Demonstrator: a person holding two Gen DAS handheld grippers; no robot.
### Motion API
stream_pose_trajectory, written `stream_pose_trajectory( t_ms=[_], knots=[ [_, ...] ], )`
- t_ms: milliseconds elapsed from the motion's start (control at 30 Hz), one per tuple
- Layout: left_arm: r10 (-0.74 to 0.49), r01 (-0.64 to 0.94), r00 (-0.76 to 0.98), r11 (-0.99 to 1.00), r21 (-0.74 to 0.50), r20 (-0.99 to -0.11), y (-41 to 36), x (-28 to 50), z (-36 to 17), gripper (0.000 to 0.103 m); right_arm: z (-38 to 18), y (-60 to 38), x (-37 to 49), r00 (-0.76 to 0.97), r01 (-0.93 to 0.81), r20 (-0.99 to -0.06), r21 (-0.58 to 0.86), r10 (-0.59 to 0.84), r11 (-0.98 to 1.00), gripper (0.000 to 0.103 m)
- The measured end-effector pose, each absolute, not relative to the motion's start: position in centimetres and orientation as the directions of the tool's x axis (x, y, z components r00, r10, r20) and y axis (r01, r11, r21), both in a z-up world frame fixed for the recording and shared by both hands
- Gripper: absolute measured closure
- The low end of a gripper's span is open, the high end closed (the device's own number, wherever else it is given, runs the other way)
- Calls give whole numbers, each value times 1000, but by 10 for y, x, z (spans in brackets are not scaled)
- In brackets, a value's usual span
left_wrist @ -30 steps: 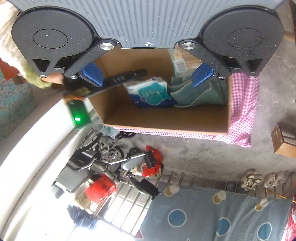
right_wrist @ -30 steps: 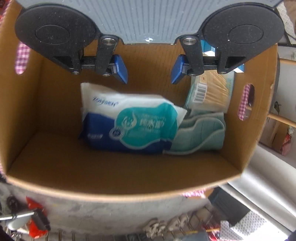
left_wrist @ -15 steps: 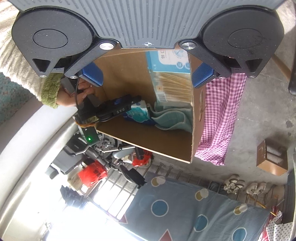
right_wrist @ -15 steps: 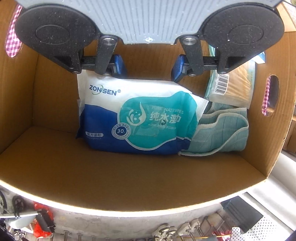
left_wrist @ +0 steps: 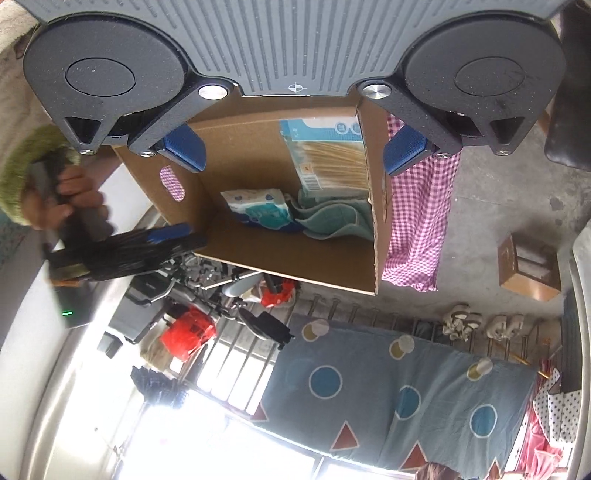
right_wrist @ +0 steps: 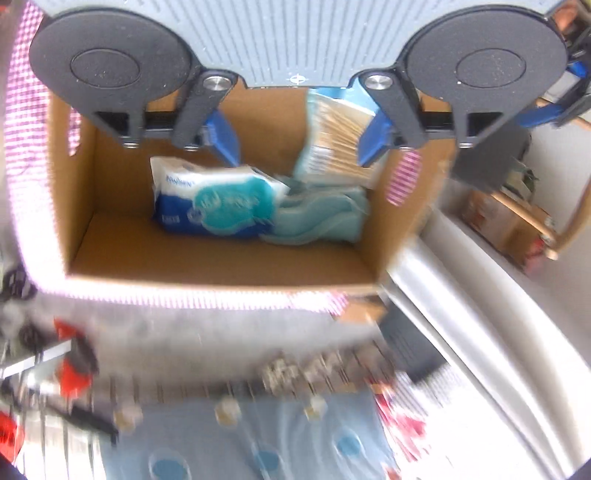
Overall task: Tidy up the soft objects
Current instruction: 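Open the right gripper and withdraw it from the cardboard box, then move the right gripper to the pink plush toy and grasp its body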
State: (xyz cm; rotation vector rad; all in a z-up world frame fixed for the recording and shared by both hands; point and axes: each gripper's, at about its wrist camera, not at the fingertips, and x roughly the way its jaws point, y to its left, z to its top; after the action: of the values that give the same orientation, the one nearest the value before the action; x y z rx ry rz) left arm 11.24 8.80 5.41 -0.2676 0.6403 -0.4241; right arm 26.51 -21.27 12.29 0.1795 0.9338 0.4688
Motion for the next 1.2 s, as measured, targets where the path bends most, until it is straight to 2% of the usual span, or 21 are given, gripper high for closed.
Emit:
stream_pose_trajectory(
  t_ms=[33,67,100,167,333,467,567,700,833,1067,1200],
  knots=[
    [-459,297,722,882,-366,-518,88,110,55,1,134,-214,249,531,-327,-706,340,469,882,26],
    [-457,295,722,883,-366,-519,88,107,55,1,145,-215,233,556,-341,-682,333,475,879,21],
    [-454,294,724,884,-364,-519,88,104,55,0,154,-216,217,583,-347,-660,325,474,879,11],
    [-439,283,727,892,-353,-528,88,98,53,0,169,-218,187,637,-362,-614,294,465,884,0],
    [-411,252,722,905,-342,-557,94,83,43,0,177,-204,127,736,-349,-575,130,358,928,0],
    [-422,242,709,898,-366,-565,103,73,34,0,156,-187,92,773,-289,-590,-3,231,957,0],
    [-455,250,691,879,-405,-562,108,67,28,0,133,-179,72,771,-268,-606,-31,195,963,0],
    [-471,254,688,869,-426,-552,105,57,19,0,105,-181,50,747,-227,-636,31,194,974,0],
    [-522,308,630,847,-433,-575,86,56,7,0,83,-206,26,771,-129,-616,95,160,987,0],
    [-555,474,514,819,-322,-654,11,64,-16,1,37,-266,12,751,51,-624,382,216,923,0],
    [-596,585,439,757,-290,-672,-31,69,-27,3,16,-285,13,733,91,-639,431,233,898,8]
  ],
)
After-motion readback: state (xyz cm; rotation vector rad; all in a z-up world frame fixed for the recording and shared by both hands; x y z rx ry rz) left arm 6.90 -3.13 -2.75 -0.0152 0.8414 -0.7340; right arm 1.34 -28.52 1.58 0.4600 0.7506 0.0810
